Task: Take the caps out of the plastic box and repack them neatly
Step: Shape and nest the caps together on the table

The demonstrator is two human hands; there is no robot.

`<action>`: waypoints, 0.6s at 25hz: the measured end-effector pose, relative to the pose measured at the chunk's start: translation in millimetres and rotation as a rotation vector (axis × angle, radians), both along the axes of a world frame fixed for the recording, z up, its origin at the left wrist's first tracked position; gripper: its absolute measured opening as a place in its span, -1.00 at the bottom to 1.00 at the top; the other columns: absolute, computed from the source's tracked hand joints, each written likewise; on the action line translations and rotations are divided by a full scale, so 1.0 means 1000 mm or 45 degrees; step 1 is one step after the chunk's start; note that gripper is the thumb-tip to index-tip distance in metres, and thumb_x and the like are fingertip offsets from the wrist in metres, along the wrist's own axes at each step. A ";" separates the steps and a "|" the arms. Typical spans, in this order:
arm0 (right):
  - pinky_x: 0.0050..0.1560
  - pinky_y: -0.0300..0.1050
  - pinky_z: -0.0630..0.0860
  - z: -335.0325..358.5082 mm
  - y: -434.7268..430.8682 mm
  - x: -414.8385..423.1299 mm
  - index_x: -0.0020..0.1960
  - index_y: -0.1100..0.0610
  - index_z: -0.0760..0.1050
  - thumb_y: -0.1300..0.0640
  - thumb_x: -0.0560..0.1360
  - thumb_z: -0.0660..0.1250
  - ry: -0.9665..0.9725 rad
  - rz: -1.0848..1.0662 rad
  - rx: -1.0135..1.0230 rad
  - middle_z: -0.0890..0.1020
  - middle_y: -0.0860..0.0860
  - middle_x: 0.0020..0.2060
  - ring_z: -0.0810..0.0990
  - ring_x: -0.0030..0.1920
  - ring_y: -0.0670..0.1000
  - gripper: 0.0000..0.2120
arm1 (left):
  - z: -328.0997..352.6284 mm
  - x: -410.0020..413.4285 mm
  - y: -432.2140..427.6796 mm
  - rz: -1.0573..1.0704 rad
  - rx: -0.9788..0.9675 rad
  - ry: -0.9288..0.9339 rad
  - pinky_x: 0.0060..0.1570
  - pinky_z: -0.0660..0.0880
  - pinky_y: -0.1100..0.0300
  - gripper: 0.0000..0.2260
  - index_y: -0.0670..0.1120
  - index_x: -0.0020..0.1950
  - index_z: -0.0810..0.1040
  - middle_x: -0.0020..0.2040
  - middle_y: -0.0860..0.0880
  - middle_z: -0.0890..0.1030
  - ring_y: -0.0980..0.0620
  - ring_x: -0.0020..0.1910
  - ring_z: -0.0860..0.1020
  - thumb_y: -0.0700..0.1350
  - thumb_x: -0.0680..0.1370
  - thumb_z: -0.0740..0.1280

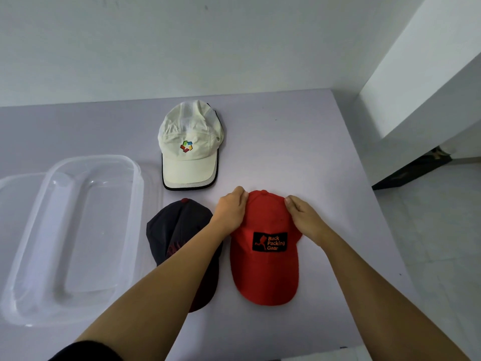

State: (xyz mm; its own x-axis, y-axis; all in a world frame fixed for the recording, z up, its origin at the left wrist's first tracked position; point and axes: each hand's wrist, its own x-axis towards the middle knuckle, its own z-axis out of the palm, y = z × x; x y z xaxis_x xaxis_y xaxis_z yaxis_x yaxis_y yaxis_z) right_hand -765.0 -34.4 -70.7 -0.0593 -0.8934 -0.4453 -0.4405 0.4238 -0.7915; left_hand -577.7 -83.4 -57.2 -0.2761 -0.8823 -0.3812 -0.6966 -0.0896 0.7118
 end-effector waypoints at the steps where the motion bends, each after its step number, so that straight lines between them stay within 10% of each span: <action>1: -0.21 -0.24 0.31 -0.001 0.001 -0.003 -0.26 0.04 0.37 -0.03 0.62 0.02 0.006 -0.009 -0.005 0.42 -0.10 -0.34 0.38 -0.30 -0.12 -0.66 | -0.001 0.001 0.000 -0.014 0.023 -0.017 -0.32 0.18 0.13 -0.71 -0.15 -0.21 0.32 -0.38 -0.01 0.39 -0.07 -0.26 0.39 -0.04 0.65 0.06; 7: -0.12 -0.32 0.42 0.010 0.008 -0.042 0.13 0.07 0.53 0.08 0.63 0.06 0.069 -0.241 -0.060 0.60 0.00 -0.01 0.55 -0.06 -0.03 -0.72 | 0.028 0.035 -0.027 0.145 -0.017 0.018 -0.02 0.54 0.14 -0.75 -0.12 0.10 0.61 -0.05 -0.07 0.66 -0.04 -0.10 0.63 -0.10 0.59 0.18; 11: -0.15 -0.28 0.43 0.015 0.021 -0.043 0.10 0.04 0.55 0.01 0.61 0.12 0.135 -0.009 0.139 0.62 -0.07 -0.06 0.57 -0.18 -0.08 -0.74 | 0.034 0.046 -0.011 0.035 0.412 0.038 -0.47 0.44 0.36 -0.85 -0.11 -0.13 0.53 -0.36 -0.03 0.59 0.04 -0.39 0.60 -0.16 0.58 0.21; 15: -0.15 -0.26 0.38 0.010 0.026 -0.027 -0.07 0.05 0.51 0.05 0.60 0.16 0.108 0.012 0.125 0.53 -0.12 -0.26 0.48 -0.24 -0.13 -0.82 | 0.017 0.030 0.008 0.146 0.477 0.096 -0.40 0.47 0.34 -0.83 -0.19 0.07 0.51 -0.36 -0.09 0.60 0.13 -0.47 0.55 -0.13 0.60 0.20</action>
State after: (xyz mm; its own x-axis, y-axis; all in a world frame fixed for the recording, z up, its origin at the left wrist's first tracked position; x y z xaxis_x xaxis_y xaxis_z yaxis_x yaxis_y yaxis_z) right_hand -792.3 -8.9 -60.4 -0.0924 -0.8462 -0.5247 -0.5081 0.4933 -0.7061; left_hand -548.0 -75.6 -39.8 -0.2236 -0.7125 -0.6651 -0.6139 -0.4271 0.6639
